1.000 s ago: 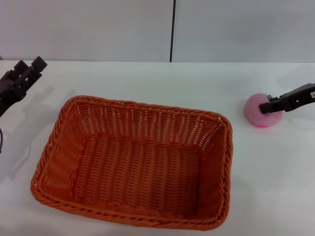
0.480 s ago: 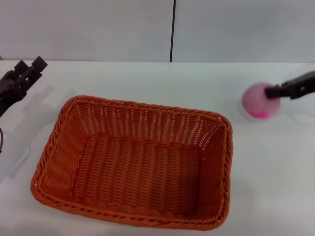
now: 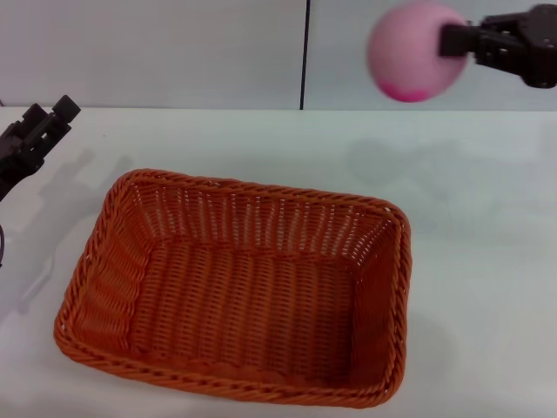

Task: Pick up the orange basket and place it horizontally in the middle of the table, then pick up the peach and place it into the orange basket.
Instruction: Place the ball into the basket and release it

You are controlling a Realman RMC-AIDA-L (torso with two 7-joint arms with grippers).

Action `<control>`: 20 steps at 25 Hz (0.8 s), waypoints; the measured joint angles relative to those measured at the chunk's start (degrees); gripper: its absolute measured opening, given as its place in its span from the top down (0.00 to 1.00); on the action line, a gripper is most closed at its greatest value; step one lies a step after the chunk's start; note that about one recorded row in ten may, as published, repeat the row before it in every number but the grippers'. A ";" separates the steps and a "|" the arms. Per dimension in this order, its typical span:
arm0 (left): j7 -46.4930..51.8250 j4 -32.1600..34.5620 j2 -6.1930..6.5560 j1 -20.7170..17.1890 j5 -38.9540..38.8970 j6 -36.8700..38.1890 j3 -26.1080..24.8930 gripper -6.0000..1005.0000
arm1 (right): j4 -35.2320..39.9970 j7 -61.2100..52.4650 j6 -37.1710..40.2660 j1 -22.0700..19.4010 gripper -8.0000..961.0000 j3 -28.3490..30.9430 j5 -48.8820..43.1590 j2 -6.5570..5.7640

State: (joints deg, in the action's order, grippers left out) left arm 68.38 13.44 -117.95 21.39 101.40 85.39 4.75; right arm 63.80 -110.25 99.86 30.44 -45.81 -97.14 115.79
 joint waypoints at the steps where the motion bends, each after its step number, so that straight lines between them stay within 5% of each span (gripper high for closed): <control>1: 0.00 0.00 0.00 0.00 0.00 0.00 0.00 0.20 | -0.68 0.80 1.03 0.61 0.96 -0.79 0.84 0.33; 7: 0.00 -0.14 -0.06 0.35 -0.08 0.03 0.00 0.20 | -11.12 6.33 1.18 6.80 0.95 -8.78 -0.58 1.06; 14: 0.00 -0.62 0.00 0.20 -0.07 -0.34 0.00 0.20 | -14.36 6.55 0.88 9.27 0.93 -9.30 -5.02 1.12; 20: 0.00 -0.63 0.00 -0.06 -0.07 -0.40 0.00 0.20 | -14.18 7.20 1.13 7.12 0.67 -7.65 -4.77 0.94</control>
State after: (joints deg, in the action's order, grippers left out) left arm 68.38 12.81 -117.95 21.33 101.33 84.99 4.75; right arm 49.62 -103.05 100.99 37.56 -53.47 -101.91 116.73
